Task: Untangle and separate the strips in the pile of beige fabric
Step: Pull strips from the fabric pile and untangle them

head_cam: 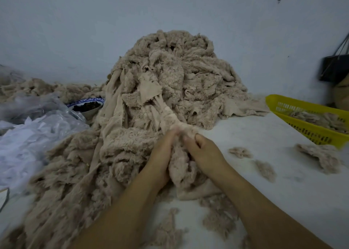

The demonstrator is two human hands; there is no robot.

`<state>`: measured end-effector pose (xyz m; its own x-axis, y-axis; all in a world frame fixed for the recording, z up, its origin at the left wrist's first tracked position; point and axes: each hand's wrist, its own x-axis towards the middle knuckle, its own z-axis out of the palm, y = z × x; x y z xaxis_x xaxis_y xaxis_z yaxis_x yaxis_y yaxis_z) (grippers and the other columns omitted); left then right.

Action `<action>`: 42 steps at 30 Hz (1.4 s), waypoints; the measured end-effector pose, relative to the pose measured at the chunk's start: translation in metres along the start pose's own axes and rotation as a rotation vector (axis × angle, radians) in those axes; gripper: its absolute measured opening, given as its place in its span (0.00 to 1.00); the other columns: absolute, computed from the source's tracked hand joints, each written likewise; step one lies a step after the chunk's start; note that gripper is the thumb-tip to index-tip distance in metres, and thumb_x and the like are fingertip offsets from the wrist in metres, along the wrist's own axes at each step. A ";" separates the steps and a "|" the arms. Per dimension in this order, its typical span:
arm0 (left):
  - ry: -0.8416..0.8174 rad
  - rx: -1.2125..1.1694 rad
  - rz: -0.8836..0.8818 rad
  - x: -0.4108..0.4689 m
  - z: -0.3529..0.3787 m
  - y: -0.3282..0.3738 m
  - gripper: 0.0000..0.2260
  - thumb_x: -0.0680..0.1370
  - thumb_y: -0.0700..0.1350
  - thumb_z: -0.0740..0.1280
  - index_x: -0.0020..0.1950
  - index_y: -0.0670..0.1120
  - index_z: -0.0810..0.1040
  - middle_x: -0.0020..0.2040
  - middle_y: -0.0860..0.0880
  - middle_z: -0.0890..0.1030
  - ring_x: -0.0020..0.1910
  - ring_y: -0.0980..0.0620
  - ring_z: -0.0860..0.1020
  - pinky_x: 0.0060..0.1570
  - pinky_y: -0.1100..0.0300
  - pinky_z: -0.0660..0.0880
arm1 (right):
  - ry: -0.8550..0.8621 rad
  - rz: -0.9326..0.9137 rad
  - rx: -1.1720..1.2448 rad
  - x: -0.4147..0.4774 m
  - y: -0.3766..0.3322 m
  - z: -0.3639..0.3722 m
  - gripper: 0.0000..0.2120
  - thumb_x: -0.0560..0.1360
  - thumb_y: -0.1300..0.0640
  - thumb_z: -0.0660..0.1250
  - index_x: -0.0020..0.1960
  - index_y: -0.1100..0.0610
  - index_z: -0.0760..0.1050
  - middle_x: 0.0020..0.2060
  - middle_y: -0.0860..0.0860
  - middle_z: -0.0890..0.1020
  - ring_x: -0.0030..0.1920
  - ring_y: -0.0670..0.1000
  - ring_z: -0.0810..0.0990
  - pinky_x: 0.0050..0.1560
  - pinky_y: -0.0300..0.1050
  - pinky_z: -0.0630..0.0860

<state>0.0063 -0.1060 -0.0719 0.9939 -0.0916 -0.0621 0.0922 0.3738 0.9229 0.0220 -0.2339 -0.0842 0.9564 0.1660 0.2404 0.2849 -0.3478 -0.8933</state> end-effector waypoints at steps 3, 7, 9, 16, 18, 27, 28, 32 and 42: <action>0.043 -0.237 -0.035 0.005 -0.006 0.010 0.17 0.77 0.55 0.66 0.48 0.41 0.81 0.42 0.44 0.82 0.40 0.48 0.82 0.44 0.56 0.79 | -0.221 -0.117 -0.075 -0.005 0.001 0.008 0.21 0.81 0.51 0.63 0.33 0.50 0.58 0.23 0.42 0.64 0.25 0.41 0.62 0.26 0.35 0.61; 0.131 -0.548 -0.061 0.013 -0.013 0.014 0.19 0.83 0.47 0.62 0.36 0.41 0.81 0.32 0.48 0.79 0.27 0.54 0.78 0.29 0.64 0.78 | -0.305 -0.102 -0.038 -0.004 -0.002 0.005 0.24 0.81 0.49 0.63 0.28 0.45 0.60 0.23 0.42 0.62 0.25 0.41 0.60 0.25 0.35 0.58; 0.173 -0.596 -0.040 0.015 -0.014 0.015 0.19 0.83 0.46 0.62 0.34 0.42 0.80 0.30 0.48 0.78 0.25 0.55 0.77 0.27 0.65 0.77 | -0.324 -0.109 -0.038 -0.005 -0.003 0.003 0.24 0.82 0.48 0.62 0.28 0.45 0.60 0.24 0.42 0.62 0.25 0.41 0.60 0.26 0.36 0.58; 0.285 -0.648 -0.002 0.019 -0.025 0.016 0.14 0.82 0.45 0.62 0.37 0.45 0.75 0.30 0.51 0.75 0.25 0.57 0.74 0.27 0.66 0.75 | -0.388 -0.127 0.000 -0.007 -0.004 0.003 0.21 0.82 0.55 0.62 0.34 0.51 0.58 0.27 0.43 0.60 0.27 0.43 0.58 0.27 0.36 0.58; 0.317 -0.588 -0.012 0.020 -0.023 0.015 0.14 0.83 0.46 0.62 0.38 0.45 0.76 0.30 0.50 0.76 0.25 0.56 0.75 0.27 0.66 0.75 | -0.401 -0.116 0.011 -0.008 -0.005 0.004 0.19 0.82 0.54 0.62 0.34 0.53 0.60 0.29 0.47 0.62 0.28 0.45 0.60 0.27 0.37 0.59; 0.143 -0.289 -0.032 0.012 -0.013 0.007 0.12 0.82 0.47 0.63 0.57 0.39 0.79 0.46 0.42 0.85 0.43 0.47 0.85 0.36 0.55 0.82 | -0.062 0.168 0.313 0.000 0.007 -0.007 0.12 0.80 0.49 0.64 0.39 0.50 0.69 0.34 0.51 0.74 0.34 0.51 0.75 0.34 0.53 0.77; 0.165 -0.255 -0.024 0.011 -0.012 0.007 0.11 0.81 0.45 0.64 0.57 0.38 0.77 0.46 0.42 0.85 0.42 0.47 0.85 0.36 0.56 0.81 | -0.084 0.188 0.405 0.001 0.004 -0.005 0.12 0.80 0.48 0.65 0.43 0.54 0.70 0.38 0.55 0.78 0.37 0.52 0.80 0.37 0.51 0.80; 0.163 -0.217 0.001 0.006 -0.009 0.008 0.10 0.80 0.47 0.67 0.49 0.39 0.78 0.38 0.43 0.85 0.36 0.50 0.85 0.31 0.61 0.79 | -0.176 0.098 0.307 0.001 0.005 0.002 0.20 0.71 0.31 0.68 0.52 0.45 0.81 0.51 0.44 0.85 0.52 0.43 0.83 0.51 0.39 0.80; 0.237 -0.355 0.053 0.020 -0.010 0.010 0.10 0.83 0.45 0.61 0.50 0.40 0.76 0.42 0.45 0.80 0.40 0.50 0.80 0.37 0.60 0.81 | -0.292 0.005 0.122 -0.006 0.000 0.003 0.19 0.81 0.50 0.63 0.53 0.69 0.74 0.39 0.56 0.79 0.40 0.55 0.77 0.43 0.49 0.73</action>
<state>0.0275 -0.0945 -0.0677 0.9807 0.1351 -0.1417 0.0148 0.6706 0.7417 0.0161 -0.2320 -0.0871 0.8934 0.4291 0.1327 0.2538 -0.2386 -0.9373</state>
